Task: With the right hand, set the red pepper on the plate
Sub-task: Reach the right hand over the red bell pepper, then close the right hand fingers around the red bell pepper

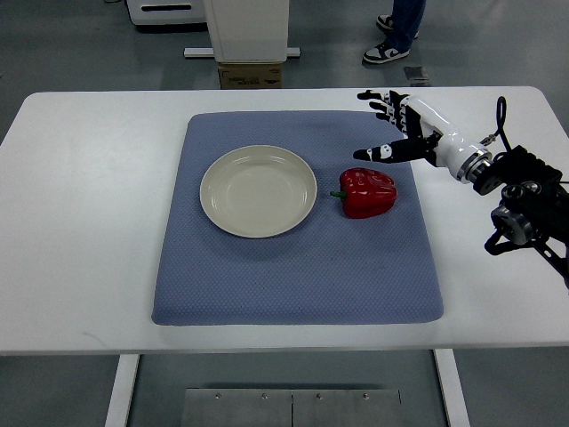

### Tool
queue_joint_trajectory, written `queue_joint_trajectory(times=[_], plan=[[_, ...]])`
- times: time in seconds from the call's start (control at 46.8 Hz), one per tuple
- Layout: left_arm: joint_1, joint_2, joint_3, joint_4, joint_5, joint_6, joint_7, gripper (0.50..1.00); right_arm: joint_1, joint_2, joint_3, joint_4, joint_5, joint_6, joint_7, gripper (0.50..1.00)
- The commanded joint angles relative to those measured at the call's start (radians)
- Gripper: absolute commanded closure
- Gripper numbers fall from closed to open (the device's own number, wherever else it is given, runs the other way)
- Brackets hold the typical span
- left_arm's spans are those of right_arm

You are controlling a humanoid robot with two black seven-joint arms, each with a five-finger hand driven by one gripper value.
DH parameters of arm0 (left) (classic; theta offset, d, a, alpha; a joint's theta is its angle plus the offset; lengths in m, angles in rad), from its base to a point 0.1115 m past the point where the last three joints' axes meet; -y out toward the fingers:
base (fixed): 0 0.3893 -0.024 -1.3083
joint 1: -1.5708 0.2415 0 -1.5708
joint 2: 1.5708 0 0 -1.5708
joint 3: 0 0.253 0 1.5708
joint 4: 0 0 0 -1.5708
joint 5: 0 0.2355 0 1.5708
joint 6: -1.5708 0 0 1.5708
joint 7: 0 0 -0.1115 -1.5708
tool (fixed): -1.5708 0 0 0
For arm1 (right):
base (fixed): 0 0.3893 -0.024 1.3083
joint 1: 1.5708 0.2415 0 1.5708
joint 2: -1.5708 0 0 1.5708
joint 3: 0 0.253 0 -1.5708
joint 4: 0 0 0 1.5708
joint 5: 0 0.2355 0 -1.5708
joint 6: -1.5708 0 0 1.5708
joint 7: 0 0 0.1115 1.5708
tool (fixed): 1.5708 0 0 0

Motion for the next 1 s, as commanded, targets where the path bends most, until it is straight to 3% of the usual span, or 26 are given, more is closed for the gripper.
queue_joint_trajectory(times=[0.0, 0.449, 0.983], plan=[[0.0, 0.0, 0.0, 0.0, 0.0, 0.0, 0.0, 0.5, 0.01, -0.003, -0.026, 0.0, -0.045, 0.0, 0.008, 0.509], [0.0, 0.0, 0.0, 0.0, 0.0, 0.0, 0.0, 0.5, 0.102, -0.033, -0.233, -0.005, -0.137, -0.006, 0.008, 0.517], [0.0, 0.0, 0.0, 0.0, 0.0, 0.0, 0.0, 0.5, 0.097, -0.026, -0.274, -0.04, -0.178, -0.017, 0.0, 0.521]])
